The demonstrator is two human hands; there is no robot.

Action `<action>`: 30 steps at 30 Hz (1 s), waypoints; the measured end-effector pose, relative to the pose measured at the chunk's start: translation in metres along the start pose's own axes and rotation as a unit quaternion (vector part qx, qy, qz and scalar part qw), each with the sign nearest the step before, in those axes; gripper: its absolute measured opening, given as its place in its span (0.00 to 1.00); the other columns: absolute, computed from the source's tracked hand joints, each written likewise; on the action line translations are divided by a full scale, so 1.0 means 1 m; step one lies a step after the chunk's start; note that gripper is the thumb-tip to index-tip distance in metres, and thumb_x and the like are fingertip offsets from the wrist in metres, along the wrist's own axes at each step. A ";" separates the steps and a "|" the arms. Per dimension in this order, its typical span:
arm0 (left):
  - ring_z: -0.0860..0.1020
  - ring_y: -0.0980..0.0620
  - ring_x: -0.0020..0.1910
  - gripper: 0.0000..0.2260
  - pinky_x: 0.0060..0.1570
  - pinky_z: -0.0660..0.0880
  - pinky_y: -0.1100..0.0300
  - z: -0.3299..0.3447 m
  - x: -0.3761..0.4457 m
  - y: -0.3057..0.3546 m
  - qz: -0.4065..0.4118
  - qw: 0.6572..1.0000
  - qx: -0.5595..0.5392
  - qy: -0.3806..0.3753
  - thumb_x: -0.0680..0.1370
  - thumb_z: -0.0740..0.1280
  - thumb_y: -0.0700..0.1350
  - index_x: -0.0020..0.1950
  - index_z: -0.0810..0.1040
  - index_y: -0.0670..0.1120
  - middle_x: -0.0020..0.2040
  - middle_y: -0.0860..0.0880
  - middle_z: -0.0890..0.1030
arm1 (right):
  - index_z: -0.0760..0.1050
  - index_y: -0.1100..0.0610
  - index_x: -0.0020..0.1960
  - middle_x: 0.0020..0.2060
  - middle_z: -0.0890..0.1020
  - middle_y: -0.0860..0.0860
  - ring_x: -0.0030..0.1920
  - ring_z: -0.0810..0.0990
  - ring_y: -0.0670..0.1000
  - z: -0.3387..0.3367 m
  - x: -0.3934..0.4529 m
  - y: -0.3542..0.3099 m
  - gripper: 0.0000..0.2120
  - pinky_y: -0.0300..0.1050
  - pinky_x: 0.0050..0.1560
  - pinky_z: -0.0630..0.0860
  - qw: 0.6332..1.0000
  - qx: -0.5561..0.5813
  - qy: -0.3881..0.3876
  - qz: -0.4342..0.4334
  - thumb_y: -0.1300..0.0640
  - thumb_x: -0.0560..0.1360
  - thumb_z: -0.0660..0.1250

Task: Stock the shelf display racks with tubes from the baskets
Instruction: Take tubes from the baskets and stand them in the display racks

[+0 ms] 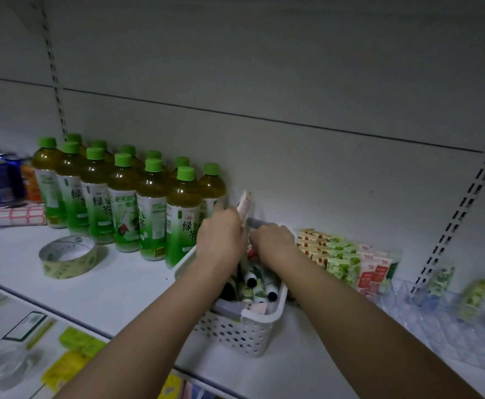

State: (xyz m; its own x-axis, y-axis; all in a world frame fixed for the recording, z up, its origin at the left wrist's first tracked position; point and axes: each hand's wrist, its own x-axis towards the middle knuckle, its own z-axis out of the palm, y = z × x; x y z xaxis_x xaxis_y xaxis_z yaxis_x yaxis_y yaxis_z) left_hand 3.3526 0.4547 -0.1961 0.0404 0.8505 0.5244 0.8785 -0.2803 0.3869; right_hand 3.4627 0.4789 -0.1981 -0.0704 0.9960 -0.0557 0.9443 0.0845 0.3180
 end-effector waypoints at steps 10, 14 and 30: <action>0.76 0.59 0.45 0.16 0.37 0.69 0.71 -0.011 0.000 -0.009 -0.038 0.951 -0.279 0.131 0.78 0.68 0.46 0.64 0.69 0.47 0.52 0.55 0.77 | 0.70 0.53 0.58 0.46 0.81 0.53 0.45 0.80 0.56 -0.048 -0.035 0.046 0.21 0.50 0.44 0.78 0.947 0.256 0.195 -0.010 0.48 0.71 0.74; 0.72 0.62 0.42 0.11 0.43 0.69 0.68 -0.012 -0.003 -0.005 -0.027 0.957 -0.264 0.116 0.76 0.71 0.47 0.55 0.74 0.48 0.50 0.55 0.73 | 0.64 0.51 0.69 0.41 0.82 0.54 0.38 0.84 0.52 -0.037 -0.056 0.059 0.33 0.50 0.40 0.83 0.807 0.564 0.177 -0.002 0.60 0.70 0.76; 0.74 0.54 0.30 0.18 0.26 0.69 0.64 -0.060 -0.018 0.059 0.025 0.849 -0.495 -0.186 0.81 0.59 0.58 0.54 0.75 0.44 0.37 0.48 0.83 | 0.63 0.51 0.64 0.44 0.82 0.56 0.33 0.84 0.47 -0.044 -0.150 0.132 0.21 0.44 0.32 0.80 0.704 0.662 0.256 0.021 0.60 0.77 0.69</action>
State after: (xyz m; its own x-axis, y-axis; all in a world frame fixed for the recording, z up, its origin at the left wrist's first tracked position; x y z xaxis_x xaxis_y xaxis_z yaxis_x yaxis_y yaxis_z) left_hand 3.3750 0.3966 -0.1372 0.3751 0.8567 0.3540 0.0494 -0.3998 0.9153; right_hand 3.5836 0.3423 -0.1062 0.1795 0.9059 0.3835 0.3976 0.2898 -0.8706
